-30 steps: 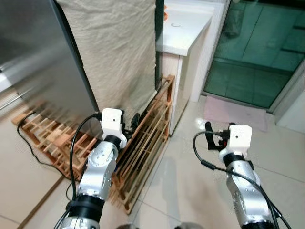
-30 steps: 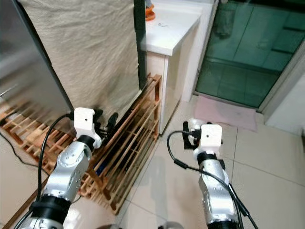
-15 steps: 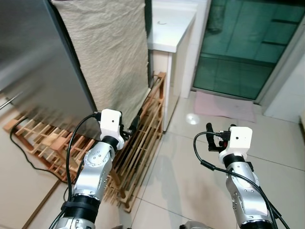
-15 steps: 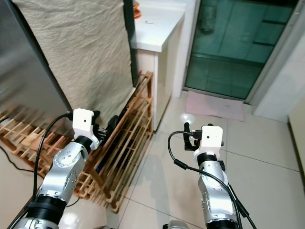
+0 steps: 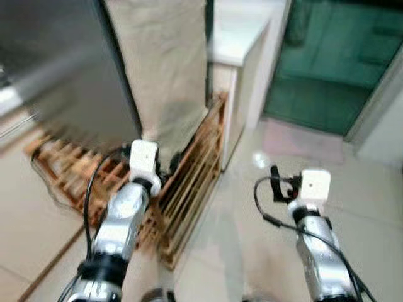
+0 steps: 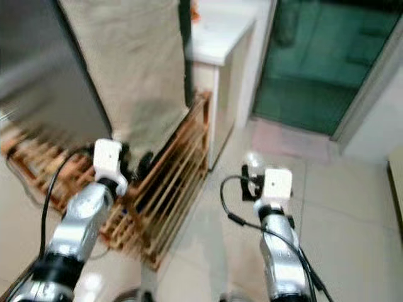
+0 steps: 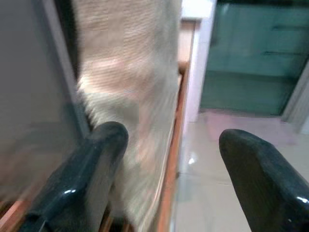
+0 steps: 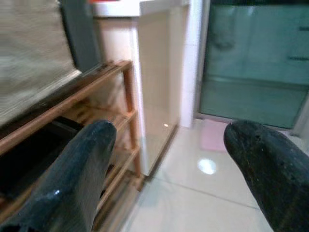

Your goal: Restocking fridge

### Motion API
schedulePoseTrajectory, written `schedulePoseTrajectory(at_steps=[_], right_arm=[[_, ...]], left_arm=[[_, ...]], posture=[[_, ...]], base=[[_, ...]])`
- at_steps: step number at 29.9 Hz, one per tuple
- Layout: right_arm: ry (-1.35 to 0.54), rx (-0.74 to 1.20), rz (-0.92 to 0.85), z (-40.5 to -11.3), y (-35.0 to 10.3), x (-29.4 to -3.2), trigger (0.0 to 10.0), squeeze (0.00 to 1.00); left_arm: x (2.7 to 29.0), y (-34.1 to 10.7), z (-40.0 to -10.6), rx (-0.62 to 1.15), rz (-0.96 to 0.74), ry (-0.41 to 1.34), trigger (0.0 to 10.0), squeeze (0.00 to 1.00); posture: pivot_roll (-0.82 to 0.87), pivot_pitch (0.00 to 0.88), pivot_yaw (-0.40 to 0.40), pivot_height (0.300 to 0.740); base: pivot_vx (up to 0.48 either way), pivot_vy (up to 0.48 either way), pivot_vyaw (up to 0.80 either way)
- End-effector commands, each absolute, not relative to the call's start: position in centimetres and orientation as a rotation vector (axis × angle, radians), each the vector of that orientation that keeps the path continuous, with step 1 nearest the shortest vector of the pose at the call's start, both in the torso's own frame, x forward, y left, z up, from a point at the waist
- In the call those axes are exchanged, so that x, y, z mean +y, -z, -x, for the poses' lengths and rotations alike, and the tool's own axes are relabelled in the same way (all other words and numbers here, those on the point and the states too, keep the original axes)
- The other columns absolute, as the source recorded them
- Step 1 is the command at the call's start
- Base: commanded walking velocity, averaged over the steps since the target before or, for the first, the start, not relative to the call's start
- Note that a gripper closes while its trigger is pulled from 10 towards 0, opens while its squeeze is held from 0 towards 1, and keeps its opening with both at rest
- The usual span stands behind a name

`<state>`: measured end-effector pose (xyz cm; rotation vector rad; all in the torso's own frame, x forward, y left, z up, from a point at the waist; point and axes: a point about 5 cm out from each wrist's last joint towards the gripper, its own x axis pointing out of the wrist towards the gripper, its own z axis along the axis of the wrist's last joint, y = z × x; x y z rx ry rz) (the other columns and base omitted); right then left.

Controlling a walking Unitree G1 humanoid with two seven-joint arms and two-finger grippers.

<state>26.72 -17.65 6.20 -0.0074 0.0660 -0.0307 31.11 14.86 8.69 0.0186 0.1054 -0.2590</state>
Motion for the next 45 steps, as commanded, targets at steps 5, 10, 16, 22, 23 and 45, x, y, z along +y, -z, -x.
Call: schedulePoseTrajectory(at_steps=[5, 10, 16, 22, 23, 45], right_arm=[[0.031, 0.061, 0.003, -26.7, -6.3, -17.6, 10.0, 0.00], [0.026, 0.061, 0.003, -26.7, -6.3, -17.5, 10.0, 0.00], [0.015, 0.070, 0.014, -26.8, -6.3, -17.3, 10.0, 0.00], [0.010, 0.069, 0.015, -26.9, -6.4, -17.3, 10.0, 0.00], [0.008, 0.067, 0.014, -26.9, -6.4, -17.3, 10.0, 0.00], [-0.071, 0.045, 0.029, -28.3, -7.0, -16.3, 10.0, 0.00]], left_arm=[[15.0, -8.5, -31.3, 0.127, -0.006, 0.241, 10.0, 0.00], [15.0, -8.4, -31.1, 0.123, -0.008, 0.241, 10.0, 0.00], [15.1, -8.5, -31.0, 0.112, -0.010, 0.233, 10.0, 0.00], [15.0, -8.6, -31.0, 0.096, -0.021, 0.237, 10.0, 0.00], [14.9, -8.6, -31.0, 0.094, -0.022, 0.236, 10.0, 0.00], [15.5, -7.5, -30.1, 0.113, 0.060, 0.126, 10.0, 0.00]], posture=[[-0.06, 0.000, 0.022, 0.719], [-0.06, 0.000, 0.022, 0.719], [-0.06, 0.000, 0.019, 0.719], [-0.06, 0.000, 0.019, 0.719], [-0.06, 0.000, 0.019, 0.719], [0.00, 0.000, -0.016, 0.719]], base=[[-0.480, 0.000, 0.00], [-0.397, 0.000, 0.00], [-0.046, 0.000, 0.33], [0.000, 0.000, 0.71], [0.000, 0.000, 0.67], [0.000, -0.098, 0.61]])
